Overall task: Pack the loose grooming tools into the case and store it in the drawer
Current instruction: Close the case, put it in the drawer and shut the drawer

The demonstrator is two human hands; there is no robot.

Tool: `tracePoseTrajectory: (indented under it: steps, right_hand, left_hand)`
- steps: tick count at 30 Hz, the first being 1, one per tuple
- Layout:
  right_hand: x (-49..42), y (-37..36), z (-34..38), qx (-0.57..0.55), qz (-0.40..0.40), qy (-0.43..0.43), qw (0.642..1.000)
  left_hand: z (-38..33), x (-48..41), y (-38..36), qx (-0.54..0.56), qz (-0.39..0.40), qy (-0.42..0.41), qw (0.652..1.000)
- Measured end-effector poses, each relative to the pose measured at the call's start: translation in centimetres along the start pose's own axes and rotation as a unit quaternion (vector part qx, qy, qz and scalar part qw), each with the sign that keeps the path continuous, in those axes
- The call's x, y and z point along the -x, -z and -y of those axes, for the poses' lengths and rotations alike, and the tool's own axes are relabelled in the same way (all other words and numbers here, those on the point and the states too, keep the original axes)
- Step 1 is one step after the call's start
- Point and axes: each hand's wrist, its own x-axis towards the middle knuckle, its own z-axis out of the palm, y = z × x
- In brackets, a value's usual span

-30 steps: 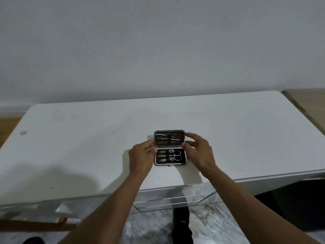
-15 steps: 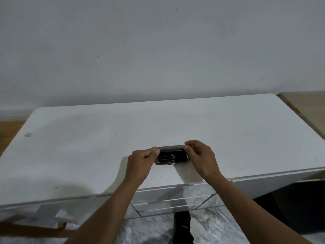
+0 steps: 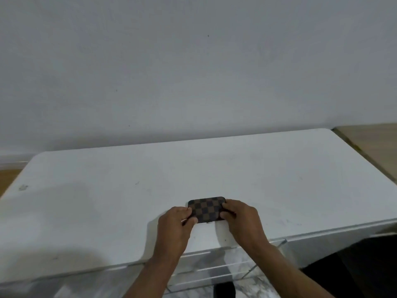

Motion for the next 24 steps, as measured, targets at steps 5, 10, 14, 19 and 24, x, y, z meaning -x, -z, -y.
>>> tracePoseTrajectory:
  steps: [5, 10, 14, 19, 24]
  right_hand:
    - [-0.2, -0.5, 0.1, 0.005, -0.004, -0.021, 1.0]
    - [0.1, -0.3, 0.3, -0.007, -0.009, -0.022, 1.0]
    - [1.1, 0.2, 0.3, -0.017, -0.005, -0.024, 1.0]
    - [4.4, 0.4, -0.2, 0.001, 0.02, 0.016, 1.0]
    - [7.6, 0.2, -1.3, 0.021, -0.012, 0.085, 0.996]
  left_hand:
    - [-0.1, 0.3, -0.6, -0.016, -0.014, -0.004, 1.0]
    - [-0.4, 0.6, -0.2, -0.017, -0.007, 0.005, 1.0]
    - [-1.0, 0.7, 0.3, 0.004, 0.004, 0.045, 0.999]
    - [-1.0, 2.9, 0.4, 0.042, 0.018, 0.055, 0.997]
    - [-0.8, 8.0, 0.7, -0.015, -0.034, -0.069, 0.997]
